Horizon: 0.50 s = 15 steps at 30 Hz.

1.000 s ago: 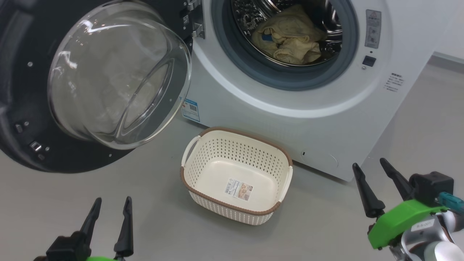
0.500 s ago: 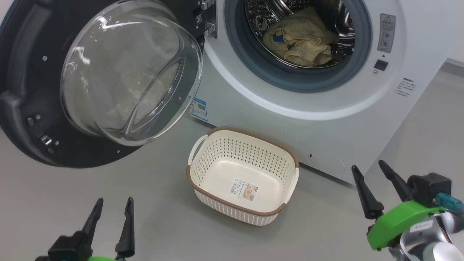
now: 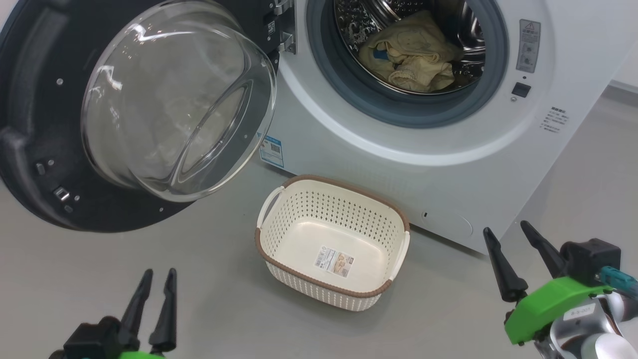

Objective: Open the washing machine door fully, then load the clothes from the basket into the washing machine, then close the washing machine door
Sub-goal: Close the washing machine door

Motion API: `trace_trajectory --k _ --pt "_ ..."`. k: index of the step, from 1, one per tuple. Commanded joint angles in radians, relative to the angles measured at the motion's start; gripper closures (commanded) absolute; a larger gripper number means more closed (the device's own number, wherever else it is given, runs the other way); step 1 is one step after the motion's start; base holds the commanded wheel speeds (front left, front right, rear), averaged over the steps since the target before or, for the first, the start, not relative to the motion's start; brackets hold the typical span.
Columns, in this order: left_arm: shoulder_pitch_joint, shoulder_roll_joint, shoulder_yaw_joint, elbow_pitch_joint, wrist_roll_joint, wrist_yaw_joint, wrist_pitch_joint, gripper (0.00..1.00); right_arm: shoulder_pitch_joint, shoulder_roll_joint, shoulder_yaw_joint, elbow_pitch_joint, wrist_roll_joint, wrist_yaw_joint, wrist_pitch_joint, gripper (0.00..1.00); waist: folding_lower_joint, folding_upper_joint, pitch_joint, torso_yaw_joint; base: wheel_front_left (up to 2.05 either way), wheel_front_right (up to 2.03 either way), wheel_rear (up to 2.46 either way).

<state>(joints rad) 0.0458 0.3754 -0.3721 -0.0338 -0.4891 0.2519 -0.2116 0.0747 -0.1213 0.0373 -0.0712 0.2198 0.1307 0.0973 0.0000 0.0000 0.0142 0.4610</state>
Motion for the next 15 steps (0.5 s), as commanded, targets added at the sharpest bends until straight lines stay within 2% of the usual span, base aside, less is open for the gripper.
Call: trace_trajectory --k 1,2,8,11,12,15 --pt "-0.061 0.024 0.033 -0.036 -0.008 0.162 -0.017 0.95 -0.026 -0.019 0.014 -0.035 0.001 0.000 -0.005 0.00 0.0000 0.0000 0.001 0.001 0.00 0.00 0.00" --pt "-0.067 0.022 0.033 -0.040 -0.008 0.153 -0.022 1.00 -0.025 -0.019 0.014 -0.035 0.002 0.000 -0.005 0.00 0.0000 0.0000 0.001 0.002 0.00 0.00 0.00" --pt "-0.098 0.014 0.058 -0.080 -0.037 0.110 -0.036 1.00 -0.022 -0.021 0.008 -0.038 0.001 0.000 -0.002 0.00 0.0000 0.0000 -0.004 0.007 0.00 0.00 0.00" --pt "-0.113 -0.003 0.087 -0.113 -0.091 0.084 -0.038 1.00 -0.018 -0.020 0.003 -0.039 0.001 0.000 -0.002 0.00 0.0000 0.0000 -0.007 0.012 0.00 0.00 0.00" --pt "-0.124 -0.018 0.110 -0.134 -0.141 0.061 -0.039 1.00 -0.017 -0.020 0.001 -0.040 0.000 0.000 -0.001 0.00 0.0000 0.0000 -0.008 0.015 0.00 0.00 0.00" --pt "-0.171 -0.015 0.188 -0.174 -0.244 0.005 -0.039 1.00 -0.015 -0.018 -0.002 -0.044 -0.002 0.000 0.001 0.00 0.0000 0.0000 -0.009 0.021 0.00 0.00 0.00"
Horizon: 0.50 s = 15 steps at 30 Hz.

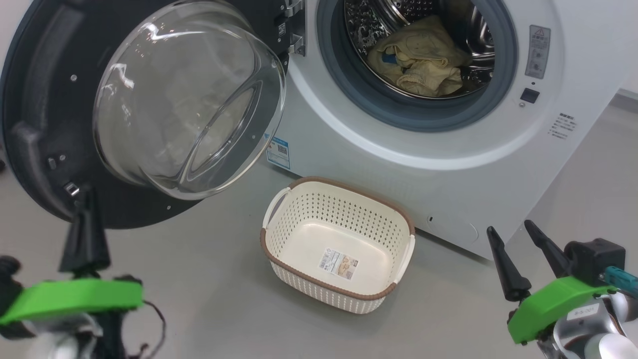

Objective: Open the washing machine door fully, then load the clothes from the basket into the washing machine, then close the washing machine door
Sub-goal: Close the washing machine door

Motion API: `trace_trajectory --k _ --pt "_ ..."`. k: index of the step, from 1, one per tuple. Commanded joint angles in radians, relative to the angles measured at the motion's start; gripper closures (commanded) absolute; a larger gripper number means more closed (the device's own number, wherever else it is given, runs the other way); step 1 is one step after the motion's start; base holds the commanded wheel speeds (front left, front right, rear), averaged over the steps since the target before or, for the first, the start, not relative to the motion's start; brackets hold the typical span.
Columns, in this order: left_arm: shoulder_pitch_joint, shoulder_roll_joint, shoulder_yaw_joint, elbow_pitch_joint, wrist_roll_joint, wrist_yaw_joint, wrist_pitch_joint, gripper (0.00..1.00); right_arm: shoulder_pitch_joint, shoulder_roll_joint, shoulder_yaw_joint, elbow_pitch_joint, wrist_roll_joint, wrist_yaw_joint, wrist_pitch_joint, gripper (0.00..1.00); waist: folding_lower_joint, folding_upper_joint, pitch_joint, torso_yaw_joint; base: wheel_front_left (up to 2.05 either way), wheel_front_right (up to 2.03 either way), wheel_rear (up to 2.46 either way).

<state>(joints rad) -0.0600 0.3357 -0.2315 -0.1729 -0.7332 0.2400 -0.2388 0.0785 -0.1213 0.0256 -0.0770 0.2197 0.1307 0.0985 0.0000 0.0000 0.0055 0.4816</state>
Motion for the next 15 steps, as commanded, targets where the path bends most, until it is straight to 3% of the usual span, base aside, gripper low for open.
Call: trace_trajectory --k 1,4,6,8,15 --pt "-0.086 0.027 0.077 -0.044 -0.041 -0.003 -0.009 1.00 -0.019 -0.017 0.010 -0.040 -0.002 0.000 0.001 0.00 0.0000 0.0000 0.000 0.002 0.00 0.00 0.00" --pt "-0.187 0.043 0.202 -0.053 -0.218 -0.066 0.034 1.00 -0.021 -0.020 0.011 -0.050 -0.002 0.000 0.007 0.00 0.0000 0.0000 0.015 0.003 0.00 0.00 0.00" --pt "-0.247 0.076 0.262 -0.014 -0.284 -0.084 0.068 1.00 -0.023 -0.024 0.009 -0.057 -0.002 0.000 0.011 0.00 0.0000 0.0000 0.028 0.003 0.00 0.00 0.00" --pt "-0.318 0.073 0.319 0.041 -0.399 -0.110 0.111 1.00 -0.026 -0.029 0.009 -0.063 -0.003 0.000 0.016 0.00 0.0000 0.0000 0.040 -0.002 0.00 0.00 0.00" --pt "-0.531 0.132 0.482 0.346 -0.670 -0.108 0.267 1.00 -0.045 -0.046 0.015 -0.075 0.000 0.000 0.029 0.00 0.0000 0.0000 0.074 -0.039 0.00 0.00 0.00"
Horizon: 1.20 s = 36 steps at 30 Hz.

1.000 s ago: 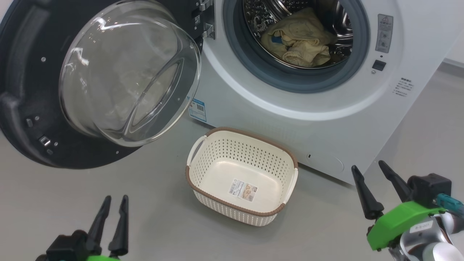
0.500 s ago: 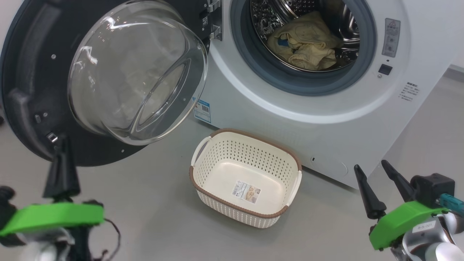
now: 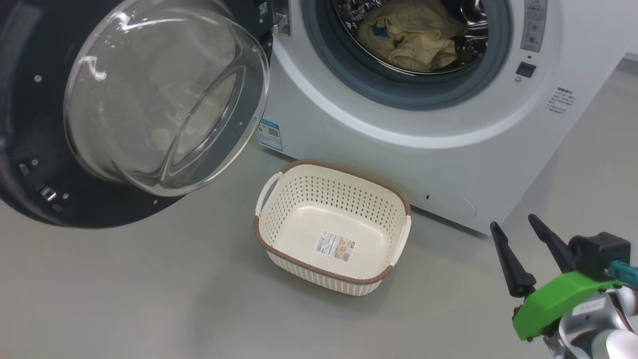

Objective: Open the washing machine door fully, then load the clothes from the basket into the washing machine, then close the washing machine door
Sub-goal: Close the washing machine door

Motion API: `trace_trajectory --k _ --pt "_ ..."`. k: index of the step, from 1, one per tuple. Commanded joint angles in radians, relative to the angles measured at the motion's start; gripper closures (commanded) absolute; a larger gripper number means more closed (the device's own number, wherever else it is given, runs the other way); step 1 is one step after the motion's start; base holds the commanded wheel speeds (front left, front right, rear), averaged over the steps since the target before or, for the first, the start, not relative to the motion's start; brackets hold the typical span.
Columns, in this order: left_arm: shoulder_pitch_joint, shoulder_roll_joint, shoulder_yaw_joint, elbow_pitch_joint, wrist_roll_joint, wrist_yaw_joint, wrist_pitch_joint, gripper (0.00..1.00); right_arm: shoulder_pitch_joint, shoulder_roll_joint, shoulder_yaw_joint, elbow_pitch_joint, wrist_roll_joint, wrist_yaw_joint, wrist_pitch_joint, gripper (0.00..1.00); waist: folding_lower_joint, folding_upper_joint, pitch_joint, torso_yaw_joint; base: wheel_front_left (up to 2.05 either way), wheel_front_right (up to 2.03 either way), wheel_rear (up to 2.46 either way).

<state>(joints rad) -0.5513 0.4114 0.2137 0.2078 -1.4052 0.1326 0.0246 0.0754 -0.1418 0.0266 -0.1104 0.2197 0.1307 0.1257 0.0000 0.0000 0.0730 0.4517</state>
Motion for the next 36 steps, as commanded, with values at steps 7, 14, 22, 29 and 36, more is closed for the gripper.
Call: trace_trajectory --k 7,14,22,29,36 --pt "-0.165 0.116 0.130 0.245 -0.152 0.025 0.132 1.00 -0.052 -0.044 0.020 -0.045 0.008 0.000 0.014 0.00 0.0000 0.0000 0.028 -0.069 0.00 0.00 0.00" --pt "-0.209 0.138 0.186 0.413 -0.205 0.035 0.152 1.00 -0.054 -0.057 0.020 -0.056 0.015 0.000 0.029 0.00 0.0000 0.0000 0.040 -0.108 0.00 0.00 0.00" --pt "-0.216 0.153 0.185 0.528 -0.208 0.011 0.181 1.00 -0.053 -0.065 0.016 -0.067 0.019 0.000 0.038 0.00 0.0000 0.0000 0.051 -0.124 0.00 0.00 0.00" --pt "-0.194 0.158 0.151 0.598 -0.180 -0.006 0.209 1.00 -0.055 -0.066 0.013 -0.069 0.017 0.000 0.044 0.00 0.0000 0.0000 0.049 -0.125 0.00 0.00 0.00" --pt "-0.186 0.148 0.110 0.631 -0.163 -0.045 0.268 1.00 -0.053 -0.068 0.013 -0.069 0.018 0.000 0.049 0.00 0.0000 0.0000 0.042 -0.117 0.00 0.00 0.00"
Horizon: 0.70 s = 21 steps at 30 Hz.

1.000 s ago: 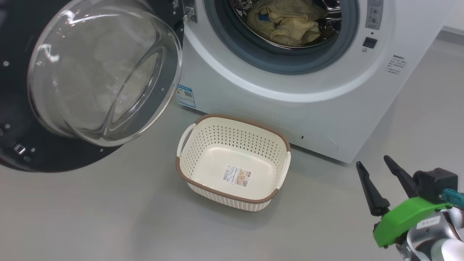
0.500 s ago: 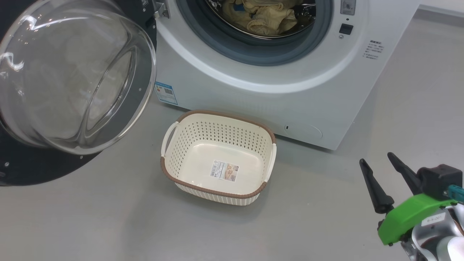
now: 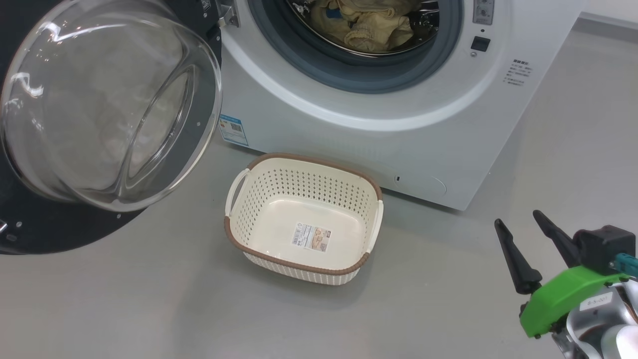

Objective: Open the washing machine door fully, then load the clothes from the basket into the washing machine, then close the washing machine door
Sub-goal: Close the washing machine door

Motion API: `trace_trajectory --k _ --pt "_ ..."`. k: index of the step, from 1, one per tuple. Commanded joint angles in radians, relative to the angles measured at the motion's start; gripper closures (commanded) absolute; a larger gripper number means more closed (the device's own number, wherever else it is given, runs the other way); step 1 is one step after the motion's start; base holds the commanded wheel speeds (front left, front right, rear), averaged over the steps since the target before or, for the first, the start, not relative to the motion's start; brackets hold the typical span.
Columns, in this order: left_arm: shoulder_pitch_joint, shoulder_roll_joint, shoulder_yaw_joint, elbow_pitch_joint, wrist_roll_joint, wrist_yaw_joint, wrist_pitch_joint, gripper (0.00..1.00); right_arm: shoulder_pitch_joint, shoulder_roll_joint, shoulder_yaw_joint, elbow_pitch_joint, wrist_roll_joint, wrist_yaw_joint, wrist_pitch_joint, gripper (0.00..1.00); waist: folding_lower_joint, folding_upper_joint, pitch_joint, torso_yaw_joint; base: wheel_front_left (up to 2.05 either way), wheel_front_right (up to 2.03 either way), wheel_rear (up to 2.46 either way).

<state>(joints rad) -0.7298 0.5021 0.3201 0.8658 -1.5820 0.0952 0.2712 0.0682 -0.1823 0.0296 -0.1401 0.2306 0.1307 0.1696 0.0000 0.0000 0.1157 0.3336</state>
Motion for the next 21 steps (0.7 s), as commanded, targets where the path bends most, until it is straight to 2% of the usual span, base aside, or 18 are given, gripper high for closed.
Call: trace_trajectory --k 1,7,14,21 --pt "-0.002 0.059 -0.014 -0.029 0.026 -0.017 0.036 1.00 -0.046 -0.027 0.011 -0.039 0.007 0.000 0.006 0.00 0.0000 0.0000 -0.002 0.002 0.00 0.00 0.00" --pt "0.010 0.055 -0.045 -0.038 0.028 -0.047 0.110 1.00 -0.047 -0.023 0.016 -0.040 0.007 0.000 0.007 0.00 0.0000 0.0000 -0.005 0.006 0.00 0.00 0.00" --pt "0.062 0.031 -0.082 -0.089 0.005 -0.103 0.251 1.00 -0.040 -0.021 0.020 -0.035 0.010 0.000 0.006 0.00 0.0000 0.0000 -0.017 0.013 0.00 0.00 0.00" --pt "0.111 0.008 -0.095 -0.162 -0.036 -0.123 0.366 1.00 -0.038 -0.019 0.026 -0.033 0.011 0.000 0.008 0.00 0.0000 0.0000 -0.027 0.015 0.00 0.00 0.00"
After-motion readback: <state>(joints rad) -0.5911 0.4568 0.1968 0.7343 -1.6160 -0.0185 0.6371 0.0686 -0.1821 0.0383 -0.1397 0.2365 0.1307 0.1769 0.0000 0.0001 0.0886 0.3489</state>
